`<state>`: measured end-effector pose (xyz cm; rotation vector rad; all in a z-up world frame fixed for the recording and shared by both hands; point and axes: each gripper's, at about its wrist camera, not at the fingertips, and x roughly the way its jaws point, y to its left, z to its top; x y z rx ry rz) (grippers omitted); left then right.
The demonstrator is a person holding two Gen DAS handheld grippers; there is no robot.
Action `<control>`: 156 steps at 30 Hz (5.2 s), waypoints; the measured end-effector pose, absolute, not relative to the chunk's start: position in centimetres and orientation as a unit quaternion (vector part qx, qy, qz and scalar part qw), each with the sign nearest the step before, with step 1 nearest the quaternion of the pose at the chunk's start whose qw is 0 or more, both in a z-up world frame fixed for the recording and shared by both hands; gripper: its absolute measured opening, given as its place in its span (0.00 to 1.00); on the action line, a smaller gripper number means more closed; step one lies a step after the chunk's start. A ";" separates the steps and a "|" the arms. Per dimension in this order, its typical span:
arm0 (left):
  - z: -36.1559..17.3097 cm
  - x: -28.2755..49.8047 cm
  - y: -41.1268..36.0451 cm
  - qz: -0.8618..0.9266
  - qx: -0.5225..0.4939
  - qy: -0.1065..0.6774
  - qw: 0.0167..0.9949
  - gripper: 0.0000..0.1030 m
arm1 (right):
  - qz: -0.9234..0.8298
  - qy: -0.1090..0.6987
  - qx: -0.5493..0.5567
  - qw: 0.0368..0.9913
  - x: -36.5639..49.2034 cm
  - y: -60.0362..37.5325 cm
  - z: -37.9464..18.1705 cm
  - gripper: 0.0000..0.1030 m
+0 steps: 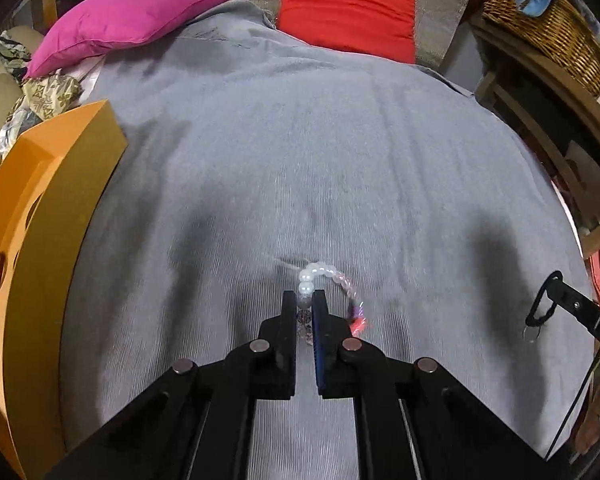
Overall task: Organize jewelry
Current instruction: 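Lift the black cord and pink-white bracelet toward the orange box, then carry the black cord and pink-white bracelet over the box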
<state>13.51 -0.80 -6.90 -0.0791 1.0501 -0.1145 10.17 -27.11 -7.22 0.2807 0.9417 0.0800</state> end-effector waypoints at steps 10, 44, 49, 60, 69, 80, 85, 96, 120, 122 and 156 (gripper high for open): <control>-5.5 9.4 -0.7 -0.065 -0.036 0.486 0.871 0.07 | 0.049 0.450 0.134 0.882 7.1 -25.8 -6.6 0.05; -3.4 4.1 3.2 -0.116 -0.099 0.472 0.868 0.07 | 0.085 0.456 0.130 0.877 3.7 -21.7 -6.9 0.05; -3.5 3.8 3.5 -0.111 -0.093 0.473 0.869 0.07 | 0.095 0.453 0.135 0.876 3.6 -21.3 -6.9 0.05; -2.1 3.4 5.7 -0.108 -0.119 0.458 0.874 0.07 | 0.110 0.445 0.136 0.878 3.5 -20.4 -6.1 0.05; -1.9 2.8 6.9 -0.083 -0.116 0.455 0.879 0.07 | 0.132 0.448 0.125 0.876 3.6 -18.4 -5.9 0.05; -1.4 1.6 8.7 -0.045 -0.101 0.438 0.892 0.07 | 0.162 0.457 0.096 0.870 3.8 -14.5 -5.8 0.05; -1.1 1.1 9.6 -0.037 -0.098 0.431 0.896 0.07 | 0.177 0.458 0.083 0.867 4.1 -12.4 -5.5 0.05; -0.7 0.9 12.0 -0.011 -0.112 0.421 0.900 0.07 | 0.203 0.459 0.062 0.863 4.4 -8.9 -5.0 0.05; -1.6 0.9 22.8 0.106 -0.167 0.411 0.890 0.07 | 0.278 0.425 -0.022 0.861 8.4 2.6 -0.3 0.05; -1.9 1.1 23.5 0.112 -0.170 0.412 0.888 0.07 | 0.287 0.423 -0.033 0.859 8.8 4.4 0.0 0.05; -7.0 2.9 30.2 0.187 -0.216 0.454 0.844 0.07 | 0.322 0.497 -0.157 0.791 13.4 19.7 -7.2 0.05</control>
